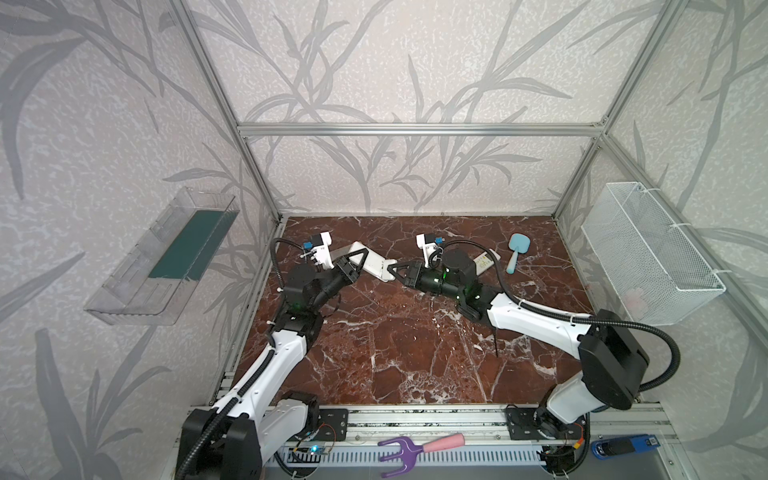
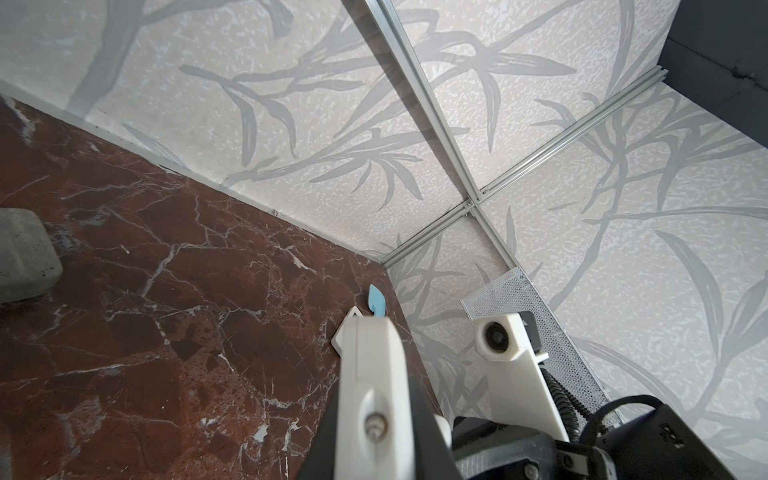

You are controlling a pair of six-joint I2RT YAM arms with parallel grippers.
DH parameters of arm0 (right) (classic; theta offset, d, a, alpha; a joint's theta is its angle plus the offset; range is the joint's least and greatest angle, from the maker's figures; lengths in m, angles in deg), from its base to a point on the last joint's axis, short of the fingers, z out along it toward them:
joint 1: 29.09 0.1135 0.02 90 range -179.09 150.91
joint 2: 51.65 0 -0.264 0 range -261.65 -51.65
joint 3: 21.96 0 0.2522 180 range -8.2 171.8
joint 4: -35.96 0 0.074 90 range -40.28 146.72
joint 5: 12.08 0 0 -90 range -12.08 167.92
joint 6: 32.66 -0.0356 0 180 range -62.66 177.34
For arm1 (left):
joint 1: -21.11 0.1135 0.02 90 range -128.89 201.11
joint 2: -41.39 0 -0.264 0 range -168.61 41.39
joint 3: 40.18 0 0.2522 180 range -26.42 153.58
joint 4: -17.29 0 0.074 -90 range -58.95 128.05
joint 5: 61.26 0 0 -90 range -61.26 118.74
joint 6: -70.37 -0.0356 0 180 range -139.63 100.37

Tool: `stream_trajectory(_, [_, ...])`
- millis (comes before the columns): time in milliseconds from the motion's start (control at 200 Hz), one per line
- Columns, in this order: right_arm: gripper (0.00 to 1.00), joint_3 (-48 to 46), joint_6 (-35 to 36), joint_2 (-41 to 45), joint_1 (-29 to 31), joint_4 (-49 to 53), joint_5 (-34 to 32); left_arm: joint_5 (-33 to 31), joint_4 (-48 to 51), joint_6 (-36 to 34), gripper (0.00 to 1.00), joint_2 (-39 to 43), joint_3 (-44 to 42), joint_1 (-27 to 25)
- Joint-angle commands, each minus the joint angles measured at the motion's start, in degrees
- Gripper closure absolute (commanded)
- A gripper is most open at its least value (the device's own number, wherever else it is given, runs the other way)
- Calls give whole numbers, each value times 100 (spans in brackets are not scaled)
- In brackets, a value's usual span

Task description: Unload the batteries from the remote control

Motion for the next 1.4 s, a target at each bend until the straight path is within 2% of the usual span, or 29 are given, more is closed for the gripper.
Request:
stream_trajectory(0, [95,-102,-13,-83,-44,-200,45,242,-241,81,100,161,208,-70])
stream_trajectory(40, [100,-102,7,-76,-45,-200,73,255,-215,137,100,145,216,-68])
stream_trajectory(410, [100,-361,357,419,-174,131,76,203,179,79,100,-97,261,-61])
stream_trajectory(520, [100,-348,901,768,-342,890,-50,134,418,-20,100,-270,218,-61])
stream_trajectory(645, [100,-144,1844,1133,-568,2348,-455,149,561,-149,100,-476,172,-61])
stream_trajectory(765, [100,236,2755,1064,-823,3649,-855,111,1328,-608,100,-599,339,-61])
stream_trajectory(955, [100,1047,3904,-103,-1100,4638,-1559,-109,2184,-1347,100,-527,369,-65])
stream_trajectory(1080, [100,2302,4478,-1592,-1131,5269,-1893,-308,1869,-1285,100,-595,70,-70])
stream_trajectory(1235, [100,4459,4775,-3313,-1109,6784,-2226,-227,1655,-1113,100,-949,69,-76])
stream_trajectory(1395, [100,5238,4822,-4074,-1079,7411,-2675,-127,2113,-1152,100,-1043,155,-81])
